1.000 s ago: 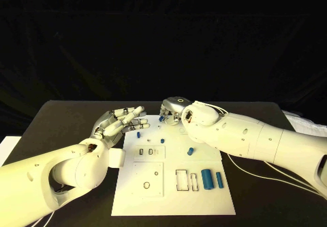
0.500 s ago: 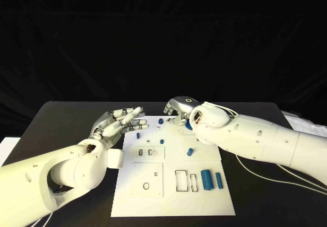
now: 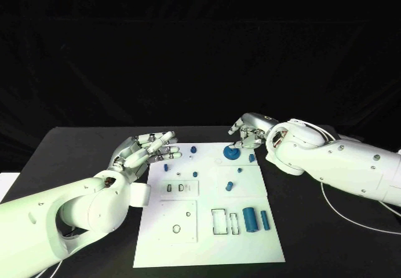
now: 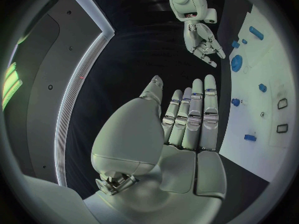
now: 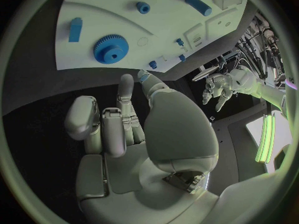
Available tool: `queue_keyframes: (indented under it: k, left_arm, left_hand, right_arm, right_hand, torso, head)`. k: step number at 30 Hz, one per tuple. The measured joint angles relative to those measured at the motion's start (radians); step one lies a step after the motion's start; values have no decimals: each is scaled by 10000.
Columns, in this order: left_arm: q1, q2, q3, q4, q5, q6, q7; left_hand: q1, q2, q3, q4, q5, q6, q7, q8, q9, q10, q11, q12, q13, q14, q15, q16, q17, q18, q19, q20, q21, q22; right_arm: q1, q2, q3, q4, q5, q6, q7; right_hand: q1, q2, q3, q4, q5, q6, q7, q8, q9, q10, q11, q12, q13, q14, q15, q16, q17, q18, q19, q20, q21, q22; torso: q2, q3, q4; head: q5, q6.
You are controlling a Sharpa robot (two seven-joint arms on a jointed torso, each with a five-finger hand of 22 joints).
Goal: Assemble the parts on the task board
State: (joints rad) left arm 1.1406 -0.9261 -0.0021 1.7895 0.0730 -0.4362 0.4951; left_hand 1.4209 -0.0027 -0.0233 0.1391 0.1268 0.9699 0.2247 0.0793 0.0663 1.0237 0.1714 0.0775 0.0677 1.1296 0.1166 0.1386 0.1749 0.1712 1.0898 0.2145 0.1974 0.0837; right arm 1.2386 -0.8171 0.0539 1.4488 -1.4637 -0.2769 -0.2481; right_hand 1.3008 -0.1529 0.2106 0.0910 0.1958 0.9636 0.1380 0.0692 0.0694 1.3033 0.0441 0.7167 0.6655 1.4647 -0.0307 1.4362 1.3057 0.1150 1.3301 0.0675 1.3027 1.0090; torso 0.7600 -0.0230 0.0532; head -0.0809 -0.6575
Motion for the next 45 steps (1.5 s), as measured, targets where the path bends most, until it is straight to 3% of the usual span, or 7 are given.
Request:
queue_keyframes:
  k: [4,7,12,25,28,45]
  left_arm:
    - [2,5,0,-24,-31,47,-9]
    - [2,12,0,-38,-44,68,-17]
    - [1,16,0,-58,-61,113,-34]
    - [1,25,0,-78,-78,167,-62]
    - [1,28,0,-86,-79,173,-65]
    - [1,45,0,-98,-86,195,-77]
  left_hand:
    - [0,0,0,0,0,0,0,0,0,0,0,0,0,0,0,0,8,0,0,0,0,1]
    - [0,0,0,0,0,0,0,0,0,0,0,0,0,0,0,0,8,0,0,0,0,-7]
    - [0,0,0,0,0,0,0,0,0,0,0,0,0,1,-1,0,7,1,0,0,0,-8]
    - [0,0,0,0,0,0,0,0,0,0,0,0,0,1,-1,-40,5,0,0,0,0,-7]
    - [0,0,0,0,0,0,0,0,0,0,0,0,0,1,-1,-40,5,0,0,0,0,-7]
    - [0,0,0,1,0,0,0,1,0,0,0,0,0,1,-1,-40,3,1,0,0,0,-6]
  right_arm:
    - [7,14,2,-163,244,351,-229]
    - [8,95,2,-282,324,560,-357]
    - [-8,236,-8,-420,396,900,-567]
    - [-84,447,-26,-707,392,1395,-878]
    - [-101,508,-29,-759,338,1436,-921]
    - [-174,876,-98,-1168,-127,1513,-986]
  right_hand:
    - [249,118,-428,351,0,-35,20,0,0,74,103,2757,3008,0,0,394,25,-1,95,96,300,478]
    - [290,159,-566,490,0,-47,33,0,-1,417,114,4017,4386,23,28,625,25,-158,210,163,487,803]
    - [420,214,-713,636,0,9,86,47,-1,1115,142,5767,6213,36,79,918,24,-158,431,217,801,1399]
    - [549,298,-755,678,131,27,105,102,-3,1238,195,6273,6426,0,114,958,22,-158,434,222,899,1588]
    - [631,340,-735,659,131,44,122,116,-4,1274,161,6339,6426,0,114,958,22,-309,470,258,916,1618]
    - [672,381,-696,619,131,142,95,115,12,1345,159,6462,6424,1,113,996,20,-309,475,252,957,1691]
  torso:
    - [-3,1,-7]
    - [-2,1,0]
    - [4,-5,11]
    - [4,-11,0]
    - [3,-10,0]
    - [5,-9,6]
  head:
    - [-27,2]
    - [-39,1]
    - [-42,-30]
    - [-21,-74]
    - [-31,-76]
    - [-29,-120]
